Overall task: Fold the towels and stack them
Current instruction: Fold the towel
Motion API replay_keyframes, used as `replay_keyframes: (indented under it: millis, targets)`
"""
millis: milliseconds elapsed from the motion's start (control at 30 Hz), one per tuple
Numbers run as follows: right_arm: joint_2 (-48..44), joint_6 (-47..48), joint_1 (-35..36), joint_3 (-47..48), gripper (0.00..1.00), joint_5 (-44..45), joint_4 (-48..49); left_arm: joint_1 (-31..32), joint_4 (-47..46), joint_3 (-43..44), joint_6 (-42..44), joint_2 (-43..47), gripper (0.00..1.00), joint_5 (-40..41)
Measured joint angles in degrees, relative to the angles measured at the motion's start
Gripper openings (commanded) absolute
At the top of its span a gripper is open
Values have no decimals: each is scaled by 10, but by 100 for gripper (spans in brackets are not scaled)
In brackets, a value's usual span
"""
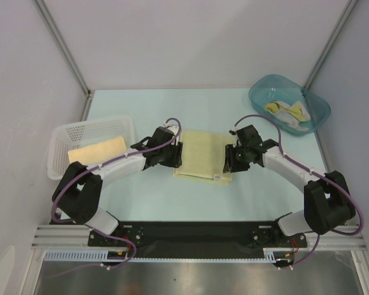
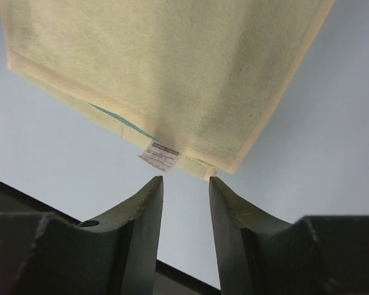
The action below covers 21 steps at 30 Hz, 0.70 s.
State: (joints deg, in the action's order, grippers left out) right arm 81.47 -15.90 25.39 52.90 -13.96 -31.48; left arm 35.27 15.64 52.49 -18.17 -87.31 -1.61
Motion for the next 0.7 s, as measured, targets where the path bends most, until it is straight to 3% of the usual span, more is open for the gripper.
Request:
replay_keyframes:
  millis: [333, 700]
  targets:
    - [12, -126, -4, -66, 41, 78, 43, 2, 14, -3, -24, -38, 48, 2]
    - [64, -99, -62, -69, 36, 84, 99, 2, -23, -35, -85, -63, 37, -27]
